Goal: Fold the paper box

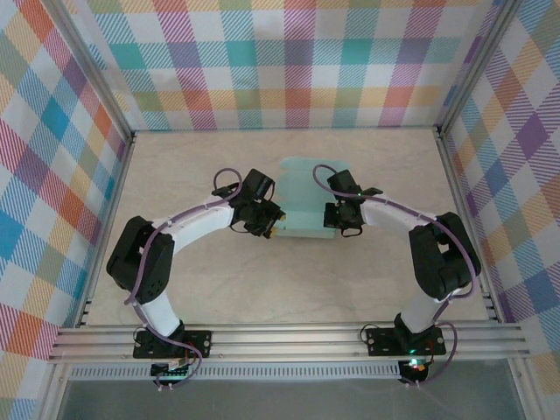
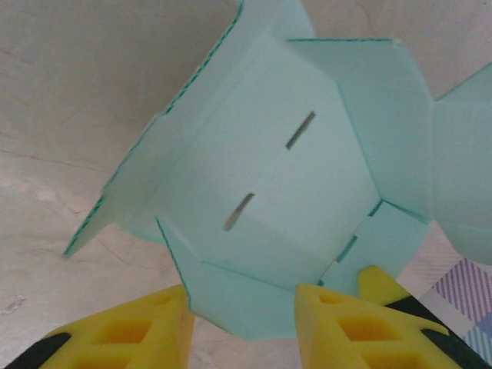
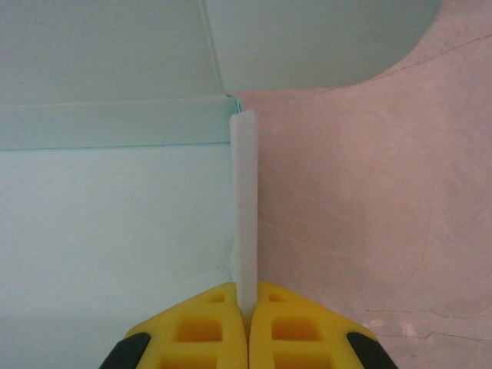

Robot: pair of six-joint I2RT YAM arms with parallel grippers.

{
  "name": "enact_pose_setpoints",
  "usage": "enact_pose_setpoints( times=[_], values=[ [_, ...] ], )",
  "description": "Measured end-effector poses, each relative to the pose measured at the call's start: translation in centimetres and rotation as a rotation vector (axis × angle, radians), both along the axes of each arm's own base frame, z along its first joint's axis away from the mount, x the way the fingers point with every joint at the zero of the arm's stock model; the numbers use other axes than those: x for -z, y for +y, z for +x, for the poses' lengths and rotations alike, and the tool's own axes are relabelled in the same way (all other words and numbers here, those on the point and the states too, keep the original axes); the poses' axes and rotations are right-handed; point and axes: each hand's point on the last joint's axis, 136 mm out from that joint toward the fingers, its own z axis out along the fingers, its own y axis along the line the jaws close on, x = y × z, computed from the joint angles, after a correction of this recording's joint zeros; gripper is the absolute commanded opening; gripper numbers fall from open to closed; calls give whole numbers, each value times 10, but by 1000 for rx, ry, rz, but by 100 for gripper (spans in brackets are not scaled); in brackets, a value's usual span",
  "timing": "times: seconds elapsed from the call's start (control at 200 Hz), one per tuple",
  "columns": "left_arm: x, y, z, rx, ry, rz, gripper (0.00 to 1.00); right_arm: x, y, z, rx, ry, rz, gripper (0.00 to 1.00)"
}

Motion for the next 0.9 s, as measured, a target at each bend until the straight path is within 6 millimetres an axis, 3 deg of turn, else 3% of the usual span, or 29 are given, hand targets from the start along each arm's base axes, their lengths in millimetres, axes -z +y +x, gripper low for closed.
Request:
enact_pose_setpoints(
  times=[0.395,0.695,0.9],
  values=[
    [12,-16,1,151,-8,-2,33,0,4,-2,-21,7,16,0],
    [5,-33,-4,368,-74,-16,39,4,7,-3,-46,21,23,0],
    [3,-37,-10,505,-140,-22,52,4,10,-4,-79,27,38,0]
  ],
)
